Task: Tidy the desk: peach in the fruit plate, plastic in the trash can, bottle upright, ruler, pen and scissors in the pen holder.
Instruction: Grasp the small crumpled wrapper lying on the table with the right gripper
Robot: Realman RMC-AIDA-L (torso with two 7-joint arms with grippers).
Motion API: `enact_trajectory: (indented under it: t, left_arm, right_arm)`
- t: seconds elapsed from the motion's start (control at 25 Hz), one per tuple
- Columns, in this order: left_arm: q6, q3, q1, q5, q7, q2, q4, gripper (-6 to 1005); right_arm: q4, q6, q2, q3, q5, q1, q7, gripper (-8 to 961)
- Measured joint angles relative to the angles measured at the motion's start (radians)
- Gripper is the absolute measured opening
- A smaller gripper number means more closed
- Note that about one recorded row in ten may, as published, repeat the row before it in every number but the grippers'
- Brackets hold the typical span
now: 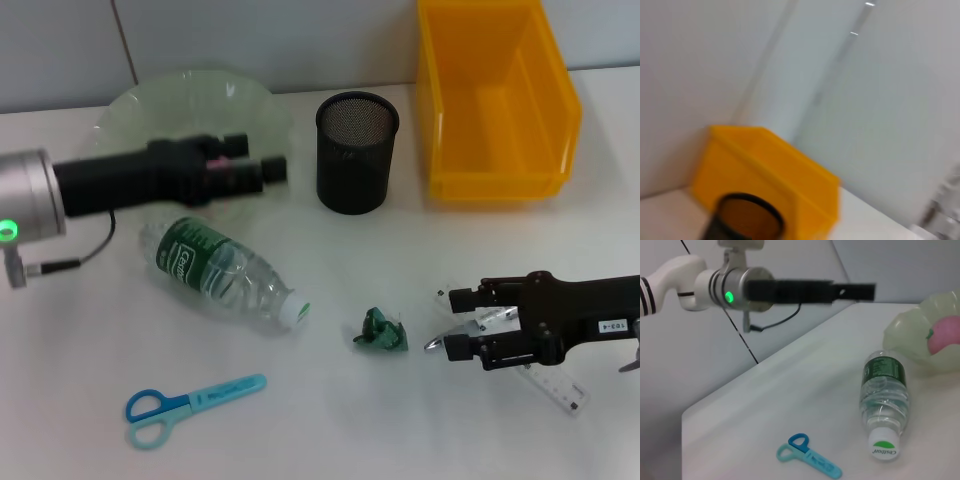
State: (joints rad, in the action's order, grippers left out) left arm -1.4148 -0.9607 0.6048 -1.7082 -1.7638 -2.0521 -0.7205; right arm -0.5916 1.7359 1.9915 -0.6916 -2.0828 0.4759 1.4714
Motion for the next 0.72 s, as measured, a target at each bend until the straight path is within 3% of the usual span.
enact_trajectory:
  t: [0.08,0.16,0.28,0.32,0.44,0.72]
  left_arm:
    - [-0.036,-0.004,-0.008,-0.002,0.022,-0.001,0.002,868]
    - [-0.145,-0.02,-0.028,-0.012,0.147,-0.007,0.044,867]
    - [-0.175,-0.022,-0.032,-0.013,0.2,-0.009,0.066,867]
    - [-0.208,-0.03,-0.037,-0.019,0.289,-0.011,0.114,867]
    - [-0.205,-0.042,-0.04,-0.048,0.382,-0.011,0.18,867]
    - [-0.19,-0.043,-0.053,-0.06,0.424,-0.012,0.198,868]
  right_arm:
    - [-0.004,0.0,0.0,0.001,0.001,0.002,0.002,791]
    - [-0.015,0.0,-0.002,0.001,0.001,0.009,0.007,791]
    - [-0.032,0.002,-0.003,0.001,0.001,0.014,0.022,791]
    - [-0.045,0.002,-0.003,0.0,0.001,0.016,0.032,790]
    - [-0.125,0.009,-0.004,-0.01,-0.004,0.023,0.097,790]
    - [-0.317,0.057,-0.012,-0.078,-0.041,0.085,0.293,790]
